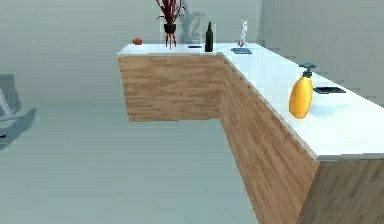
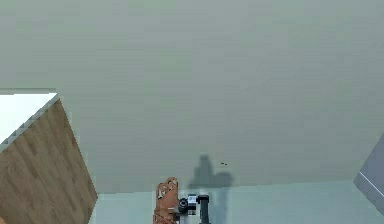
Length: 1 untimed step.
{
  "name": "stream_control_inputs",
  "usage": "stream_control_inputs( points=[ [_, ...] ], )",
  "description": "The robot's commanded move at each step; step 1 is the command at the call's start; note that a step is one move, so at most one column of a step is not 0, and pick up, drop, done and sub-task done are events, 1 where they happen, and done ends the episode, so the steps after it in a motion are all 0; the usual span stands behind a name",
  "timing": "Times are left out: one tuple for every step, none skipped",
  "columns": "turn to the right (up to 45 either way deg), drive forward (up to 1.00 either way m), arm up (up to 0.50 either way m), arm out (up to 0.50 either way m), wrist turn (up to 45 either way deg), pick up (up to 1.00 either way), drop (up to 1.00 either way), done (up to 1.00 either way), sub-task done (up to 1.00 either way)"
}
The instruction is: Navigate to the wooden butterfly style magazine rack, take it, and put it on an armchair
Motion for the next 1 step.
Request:
stream_control_inputs(
  points=[
    [0.0, 0.0, 0.0, 0.0, 45.0, 0.0, 0.0, 0.0, 0.0]
  ],
)
